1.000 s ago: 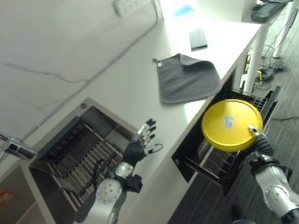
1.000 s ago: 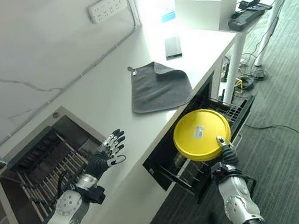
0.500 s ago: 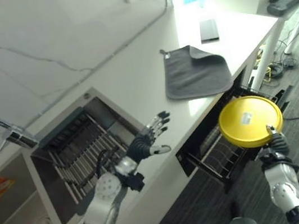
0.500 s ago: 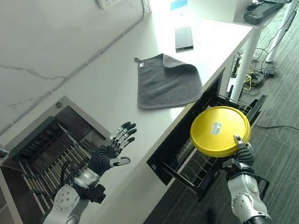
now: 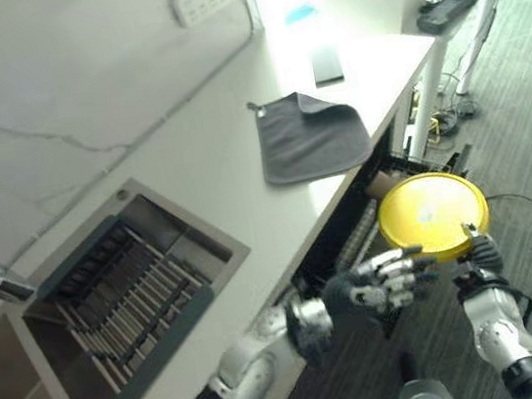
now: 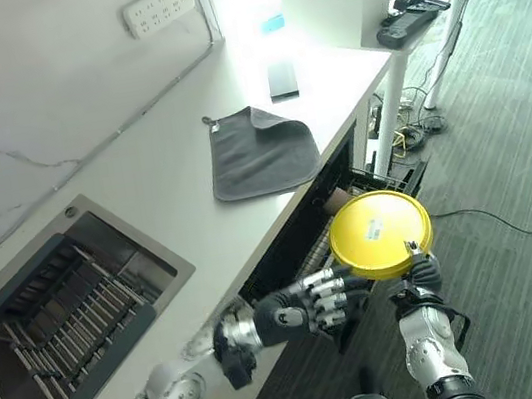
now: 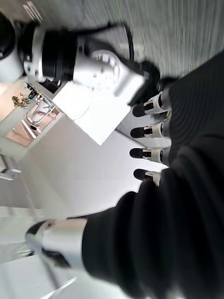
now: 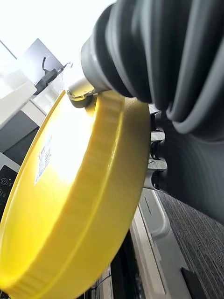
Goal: Place the dishes in the dishwasher.
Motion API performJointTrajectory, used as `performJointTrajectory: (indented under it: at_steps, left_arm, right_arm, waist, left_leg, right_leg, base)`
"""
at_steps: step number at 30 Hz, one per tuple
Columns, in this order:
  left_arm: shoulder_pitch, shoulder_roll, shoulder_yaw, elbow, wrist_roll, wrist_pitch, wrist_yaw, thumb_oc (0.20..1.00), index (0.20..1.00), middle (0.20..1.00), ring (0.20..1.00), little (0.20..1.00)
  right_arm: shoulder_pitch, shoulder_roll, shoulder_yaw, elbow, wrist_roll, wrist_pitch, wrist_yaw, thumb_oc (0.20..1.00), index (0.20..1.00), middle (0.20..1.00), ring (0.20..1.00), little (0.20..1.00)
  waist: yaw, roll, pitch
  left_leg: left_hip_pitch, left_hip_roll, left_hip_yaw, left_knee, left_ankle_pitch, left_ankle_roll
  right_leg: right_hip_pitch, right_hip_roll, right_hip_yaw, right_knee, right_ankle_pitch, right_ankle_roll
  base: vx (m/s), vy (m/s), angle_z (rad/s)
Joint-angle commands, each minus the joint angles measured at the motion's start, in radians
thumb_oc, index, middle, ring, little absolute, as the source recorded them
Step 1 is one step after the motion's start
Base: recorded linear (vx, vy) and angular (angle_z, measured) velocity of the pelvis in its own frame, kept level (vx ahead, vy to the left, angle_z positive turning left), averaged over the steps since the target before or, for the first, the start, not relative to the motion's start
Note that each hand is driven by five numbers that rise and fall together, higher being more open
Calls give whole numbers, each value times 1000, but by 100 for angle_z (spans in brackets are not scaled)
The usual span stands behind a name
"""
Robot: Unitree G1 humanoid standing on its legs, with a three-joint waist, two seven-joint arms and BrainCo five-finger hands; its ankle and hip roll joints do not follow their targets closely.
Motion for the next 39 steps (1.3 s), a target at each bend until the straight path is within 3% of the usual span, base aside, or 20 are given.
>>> performJointTrajectory:
  at_steps: [1,11,15,16,17,18,19,23,30,32,39]
  left_arm:
    - [13,-20,18,38,-51,7,21,1000,1000,1000,1000,1000]
    - [46,-63,44,501,276,-161,85,1000,1000,1000,1000,1000]
    - [21,-70,85,666,536,-244,242,1000,1000,1000,1000,1000]
    - [8,-65,92,715,663,-266,313,1000,1000,1000,1000,1000]
    - [1,-63,91,739,750,-271,350,1000,1000,1000,1000,1000]
    - [-18,-44,72,803,946,-277,445,1000,1000,1000,1000,1000]
    - [-29,-15,60,872,975,-245,488,1000,1000,1000,1000,1000]
    - [-35,-18,94,981,939,-165,579,1000,1000,1000,1000,1000]
    - [22,-45,256,1198,772,-165,653,1000,1000,1000,1000,1000]
    - [70,-63,354,1250,730,-162,675,1000,1000,1000,1000,1000]
    - [81,-52,406,1277,665,-156,672,1000,1000,1000,1000,1000]
  right_arm:
    - [-110,-28,1,-26,19,-24,63,200,200,200,200,200]
    - [-124,-48,20,-52,34,-21,67,200,200,200,200,200]
    - [-130,-45,26,-54,30,-15,76,200,200,200,200,200]
    - [-133,-46,25,-57,28,-11,74,200,200,200,200,200]
    - [-138,-46,25,-58,26,-8,72,200,200,200,200,200]
    - [-150,-44,28,-53,17,-2,71,200,200,200,200,200]
    - [-173,-42,47,-42,13,-1,63,200,200,200,200,200]
    - [-182,-34,74,-50,8,5,52,200,200,200,200,200]
    - [-214,-23,81,-75,-29,8,29,200,200,200,200,200]
    - [-202,-18,85,-129,-112,34,-44,200,200,200,200,200]
    - [-300,-53,112,-53,-243,102,-225,200,200,200,200,200]
  waist:
    - [-11,-21,-9]
    - [-4,-33,32]
    - [10,-44,38]
    - [13,-46,42]
    - [15,-46,42]
    - [20,-50,43]
    - [29,-54,41]
    - [44,-56,42]
    - [82,-66,51]
    - [101,-75,46]
    - [157,-88,73]
  left_leg:
    - [-44,18,-37,141,-136,22]
    - [-69,41,-42,117,-104,4]
    - [-83,58,-54,100,-76,-10]
    - [-82,60,-61,96,-74,-12]
    - [-83,61,-65,95,-71,-13]
    - [-87,64,-76,92,-65,-19]
    - [-98,70,-90,87,-52,-27]
    - [-103,81,-117,72,-35,-33]
    - [-130,89,-171,86,-24,-44]
    - [-133,84,-187,93,-29,-39]
    - [-156,67,-224,117,-43,-29]
  right_leg:
    - [-7,12,0,125,-175,-23]
    - [-28,8,-7,127,-175,-26]
    - [-30,15,-18,116,-171,-28]
    - [-25,17,-21,116,-176,-27]
    - [-25,18,-21,115,-177,-27]
    - [-24,23,-22,113,-178,-26]
    - [-27,31,-21,108,-177,-26]
    - [-16,43,-22,100,-185,-27]
    - [-15,52,-34,114,-201,-42]
    - [-6,49,-48,121,-207,-48]
    - [-13,37,-72,136,-209,-53]
  base:
    - [-41,21,-3]
    - [-54,6,3]
    - [-17,-21,14]
    - [-6,-14,5]
    - [0,0,0]
    - [0,0,0]
    - [0,0,0]
    - [23,-9,2]
    - [40,19,11]
    - [143,108,18]
    - [54,89,14]
